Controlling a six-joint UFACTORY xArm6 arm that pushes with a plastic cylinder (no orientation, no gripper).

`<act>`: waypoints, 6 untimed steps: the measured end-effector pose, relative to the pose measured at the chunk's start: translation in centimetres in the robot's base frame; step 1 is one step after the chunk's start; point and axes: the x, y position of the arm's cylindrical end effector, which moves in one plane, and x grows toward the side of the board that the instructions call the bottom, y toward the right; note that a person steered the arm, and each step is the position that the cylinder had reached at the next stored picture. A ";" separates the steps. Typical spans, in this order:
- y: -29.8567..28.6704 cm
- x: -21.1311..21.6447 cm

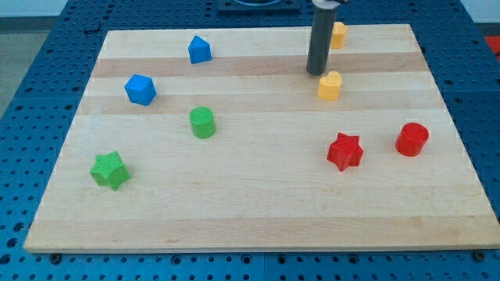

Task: Push the yellow hexagon a bit down

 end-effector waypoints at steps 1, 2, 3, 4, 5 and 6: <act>-0.2 -4.8; -0.1 -8.9; 2.4 -10.5; 7.2 -9.1; 8.2 -7.3; 8.1 -7.7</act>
